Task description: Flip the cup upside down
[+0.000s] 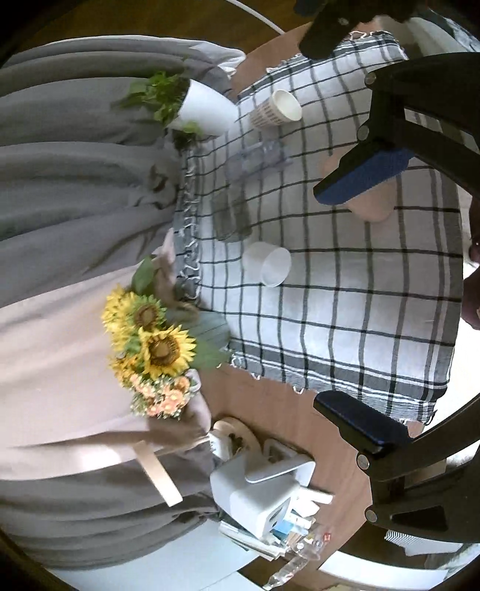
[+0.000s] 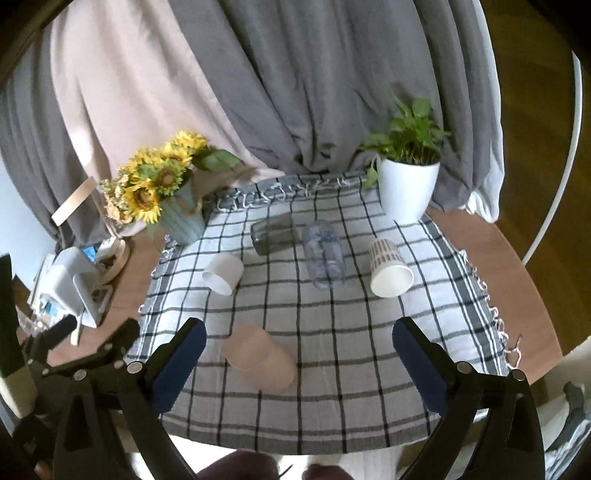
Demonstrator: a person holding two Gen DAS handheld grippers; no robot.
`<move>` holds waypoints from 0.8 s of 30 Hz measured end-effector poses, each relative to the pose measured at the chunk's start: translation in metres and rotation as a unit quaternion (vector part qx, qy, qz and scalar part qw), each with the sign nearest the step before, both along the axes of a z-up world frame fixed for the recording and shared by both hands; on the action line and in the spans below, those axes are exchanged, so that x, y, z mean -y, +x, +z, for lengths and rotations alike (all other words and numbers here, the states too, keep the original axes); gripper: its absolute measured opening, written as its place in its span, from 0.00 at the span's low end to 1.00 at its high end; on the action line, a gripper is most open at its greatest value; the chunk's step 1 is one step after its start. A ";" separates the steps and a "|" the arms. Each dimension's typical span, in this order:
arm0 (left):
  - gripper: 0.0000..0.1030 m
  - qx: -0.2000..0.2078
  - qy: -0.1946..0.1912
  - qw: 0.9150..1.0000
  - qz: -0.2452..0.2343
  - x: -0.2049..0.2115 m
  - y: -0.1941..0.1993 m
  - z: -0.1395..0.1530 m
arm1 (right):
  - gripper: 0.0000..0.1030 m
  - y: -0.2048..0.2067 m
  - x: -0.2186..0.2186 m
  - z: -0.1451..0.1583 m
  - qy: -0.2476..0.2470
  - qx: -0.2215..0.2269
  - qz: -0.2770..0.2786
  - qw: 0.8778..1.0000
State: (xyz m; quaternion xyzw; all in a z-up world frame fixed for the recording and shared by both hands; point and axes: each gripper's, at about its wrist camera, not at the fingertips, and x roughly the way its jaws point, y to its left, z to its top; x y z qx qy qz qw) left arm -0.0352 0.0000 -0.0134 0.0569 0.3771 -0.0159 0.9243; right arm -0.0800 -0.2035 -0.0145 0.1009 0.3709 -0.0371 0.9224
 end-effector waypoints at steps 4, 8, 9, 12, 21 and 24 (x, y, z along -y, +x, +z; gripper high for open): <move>1.00 0.009 -0.003 1.000 0.003 -0.004 -0.003 0.004 | 0.99 -0.001 -0.007 0.002 -0.004 0.002 0.013 1.000; 1.00 0.011 -0.003 1.000 0.000 -0.004 -0.004 0.006 | 0.99 -0.003 -0.011 0.003 -0.004 0.004 0.016 1.000; 1.00 0.011 -0.003 1.000 -0.001 -0.004 -0.005 0.006 | 0.99 -0.004 -0.011 0.004 -0.004 0.004 0.016 1.000; 1.00 0.010 -0.004 1.000 -0.003 -0.004 -0.006 0.006 | 0.99 -0.006 -0.012 0.005 -0.003 0.007 0.012 1.000; 1.00 0.013 -0.005 1.000 -0.011 -0.004 -0.010 0.007 | 0.99 -0.007 -0.012 0.006 -0.003 0.009 0.011 1.000; 1.00 0.014 -0.005 1.000 -0.013 -0.003 -0.011 0.008 | 0.99 -0.008 -0.013 0.005 -0.002 0.008 0.011 1.000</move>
